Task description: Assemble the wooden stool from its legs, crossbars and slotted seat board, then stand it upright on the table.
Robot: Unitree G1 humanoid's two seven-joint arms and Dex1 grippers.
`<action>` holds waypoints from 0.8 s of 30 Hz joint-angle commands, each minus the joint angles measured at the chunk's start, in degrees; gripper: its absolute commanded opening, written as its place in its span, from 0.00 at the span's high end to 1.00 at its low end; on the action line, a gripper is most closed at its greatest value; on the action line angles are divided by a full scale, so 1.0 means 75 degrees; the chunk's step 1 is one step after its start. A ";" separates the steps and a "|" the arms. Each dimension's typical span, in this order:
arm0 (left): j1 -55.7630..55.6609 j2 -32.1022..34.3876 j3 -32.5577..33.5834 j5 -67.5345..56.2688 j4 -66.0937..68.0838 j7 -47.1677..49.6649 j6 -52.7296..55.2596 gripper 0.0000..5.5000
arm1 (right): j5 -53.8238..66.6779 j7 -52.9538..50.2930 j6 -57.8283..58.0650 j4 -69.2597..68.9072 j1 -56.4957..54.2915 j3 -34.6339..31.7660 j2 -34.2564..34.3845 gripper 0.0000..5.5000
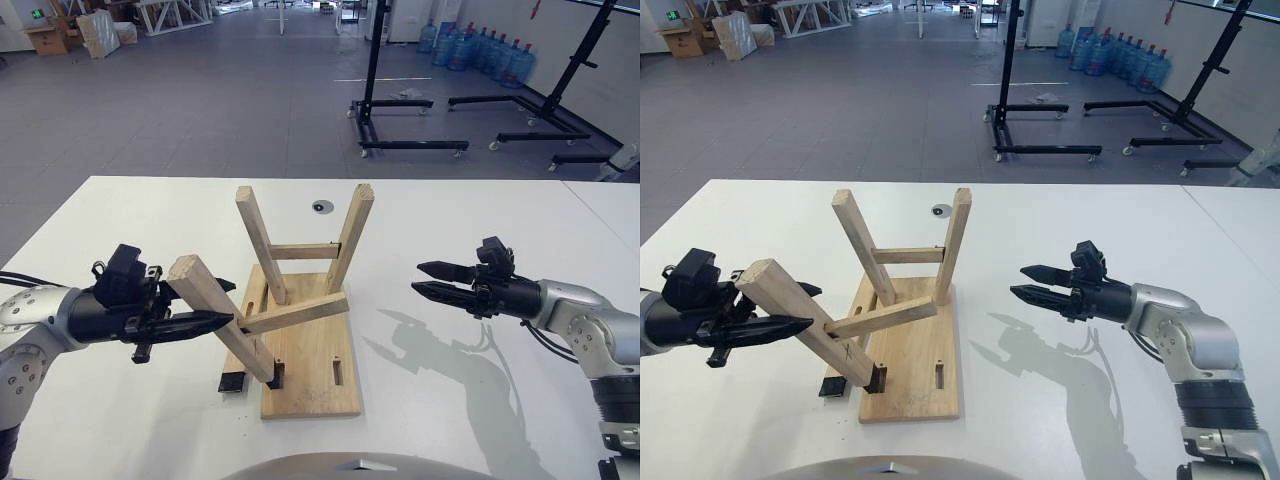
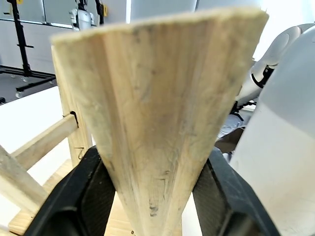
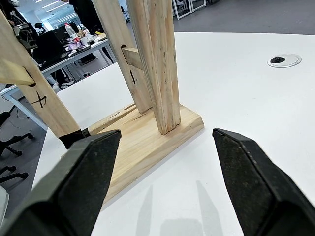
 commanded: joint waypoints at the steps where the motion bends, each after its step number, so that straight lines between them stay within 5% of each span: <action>1: -0.0338 0.0165 -0.0417 0.0231 0.0208 -0.0167 0.0097 0.63 | -0.0185 -0.0040 -0.0115 0.0079 -0.0075 0.0091 0.0067 0.38; 13: -0.1016 0.0184 -0.1184 0.0802 0.0746 -0.0225 0.0015 0.63 | -0.0472 -0.0021 -0.0388 0.0459 -0.0178 0.0157 0.0209 0.38; 24: -0.0789 0.0721 -0.2059 0.2432 -0.0820 0.0254 -0.0475 0.63 | -0.0025 -0.0676 -0.0211 0.0377 -0.0278 -0.0414 0.0670 0.38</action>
